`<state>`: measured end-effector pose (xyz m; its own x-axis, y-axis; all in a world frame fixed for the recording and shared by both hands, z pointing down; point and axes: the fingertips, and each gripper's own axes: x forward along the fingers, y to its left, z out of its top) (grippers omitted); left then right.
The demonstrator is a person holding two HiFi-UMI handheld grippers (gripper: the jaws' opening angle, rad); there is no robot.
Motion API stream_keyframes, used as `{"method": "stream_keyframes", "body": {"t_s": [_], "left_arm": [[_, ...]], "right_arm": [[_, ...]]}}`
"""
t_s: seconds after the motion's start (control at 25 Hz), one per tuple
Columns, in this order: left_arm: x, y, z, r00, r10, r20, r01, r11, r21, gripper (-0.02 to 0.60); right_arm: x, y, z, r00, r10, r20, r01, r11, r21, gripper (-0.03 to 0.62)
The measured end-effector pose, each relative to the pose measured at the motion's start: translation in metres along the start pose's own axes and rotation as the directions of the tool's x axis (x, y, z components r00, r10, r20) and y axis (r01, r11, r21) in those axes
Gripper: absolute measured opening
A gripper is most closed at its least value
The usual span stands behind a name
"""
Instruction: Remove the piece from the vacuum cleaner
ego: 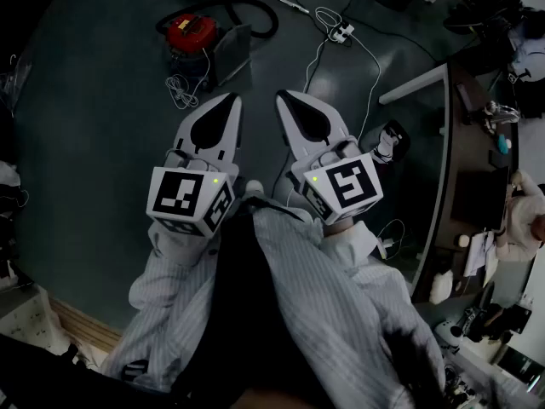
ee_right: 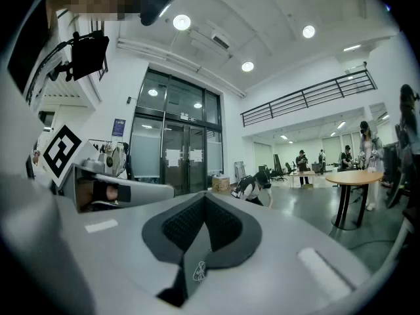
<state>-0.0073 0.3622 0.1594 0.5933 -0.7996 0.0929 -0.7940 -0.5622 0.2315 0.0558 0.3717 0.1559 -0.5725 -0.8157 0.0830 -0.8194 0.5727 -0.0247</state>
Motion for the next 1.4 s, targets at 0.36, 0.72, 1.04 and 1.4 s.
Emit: {"method": "stream_keyframes", "body": {"t_s": [0.36,0.72,1.04,1.4], "left_arm": [[0.017,0.006,-0.002,1.000,0.025,-0.002,-0.025,1.000,-0.001,0.003],[0.056,0.026,-0.013,0.996,0.088,-0.027,-0.088,0.996,-0.004,0.003],[0.128,0.101,-0.040,0.980,0.176,-0.091,-0.180,0.983,-0.044,0.003],[0.282,0.242,-0.024,0.967,0.206,-0.151,-0.218,0.973,-0.071,0.003]], "right_arm": [[0.008,-0.015,-0.003,1.000,0.010,0.010,-0.010,1.000,0.013,-0.002],[0.028,-0.054,-0.022,0.994,0.098,-0.037,-0.098,0.995,0.020,-0.002],[0.111,-0.105,-0.058,0.971,0.220,-0.097,-0.218,0.975,0.038,-0.002],[0.306,-0.182,-0.081,0.893,0.381,-0.238,-0.403,0.914,-0.050,-0.002]]}}
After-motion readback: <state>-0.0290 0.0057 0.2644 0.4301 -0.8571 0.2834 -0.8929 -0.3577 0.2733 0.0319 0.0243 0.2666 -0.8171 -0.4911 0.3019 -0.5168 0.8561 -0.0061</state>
